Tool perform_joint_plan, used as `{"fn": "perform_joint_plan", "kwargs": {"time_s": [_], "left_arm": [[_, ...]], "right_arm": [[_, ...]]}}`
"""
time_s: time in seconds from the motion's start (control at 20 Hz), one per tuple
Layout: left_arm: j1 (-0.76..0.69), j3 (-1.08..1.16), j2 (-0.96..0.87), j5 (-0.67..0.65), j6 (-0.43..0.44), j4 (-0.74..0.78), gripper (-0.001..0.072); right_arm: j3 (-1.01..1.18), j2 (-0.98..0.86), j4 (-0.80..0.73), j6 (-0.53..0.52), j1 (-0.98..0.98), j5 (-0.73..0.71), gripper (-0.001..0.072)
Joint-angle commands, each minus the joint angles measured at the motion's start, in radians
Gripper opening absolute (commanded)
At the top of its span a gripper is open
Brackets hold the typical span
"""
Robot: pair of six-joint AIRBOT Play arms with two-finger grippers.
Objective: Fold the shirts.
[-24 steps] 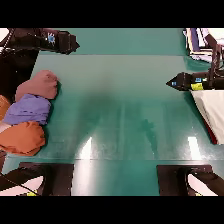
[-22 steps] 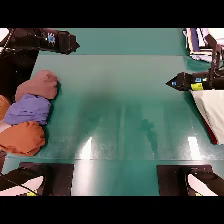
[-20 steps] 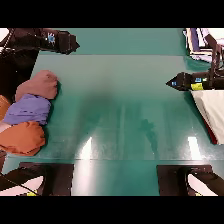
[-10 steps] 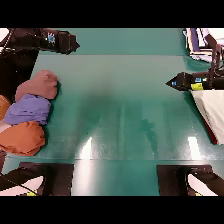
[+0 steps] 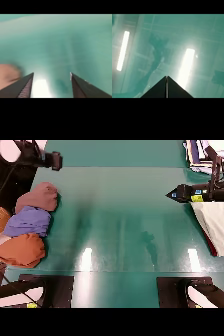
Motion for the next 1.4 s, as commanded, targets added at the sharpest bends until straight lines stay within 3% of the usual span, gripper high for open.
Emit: {"fn": "perform_joint_plan", "kwargs": {"time_s": [0.0,0.25,0.45,0.5,0.55,0.6,0.8,0.95,1.15,1.35], "left_arm": [[0.116,-0.091,-0.092,0.040,-0.078,0.116,0.0551],[0.230,-0.156,-0.269,0.105,-0.102,0.097,0.0551],[0.263,-0.154,-0.305,0.117,-0.119,0.097,0.0549],[0.263,-0.146,-0.303,0.108,-0.119,0.097,0.0439],[0.263,-0.128,-0.303,0.088,-0.118,0.098,0.0178],[0.263,-0.100,-0.303,0.063,-0.117,0.098,0.0042],[0.261,0.111,-0.264,-0.105,-0.077,0.097,0.0028],[0.227,0.236,-0.103,-0.109,-0.008,0.093,0.0028],[0.099,0.370,0.116,-0.199,0.095,0.056,0.0028],[-0.105,0.386,0.207,-0.333,0.100,0.027,0.0027]], "right_arm": [[0.000,-0.001,0.000,0.000,0.001,-0.016,0.0018],[0.000,-0.001,0.000,0.000,0.001,-0.019,0.0018],[0.000,-0.001,0.000,0.000,0.001,-0.021,0.0018],[0.000,-0.001,0.000,0.000,0.001,-0.024,0.0018],[0.000,-0.001,0.000,0.000,0.001,-0.030,0.0018],[0.000,-0.001,0.001,0.000,0.001,-0.037,0.0018],[0.037,-0.001,0.001,0.000,0.001,-0.039,0.0018],[0.167,-0.001,-0.001,0.000,0.001,-0.052,0.0018],[0.346,-0.001,-0.003,0.000,0.001,-0.079,0.0018],[0.471,-0.001,-0.003,0.000,0.001,-0.066,0.0018]]}}
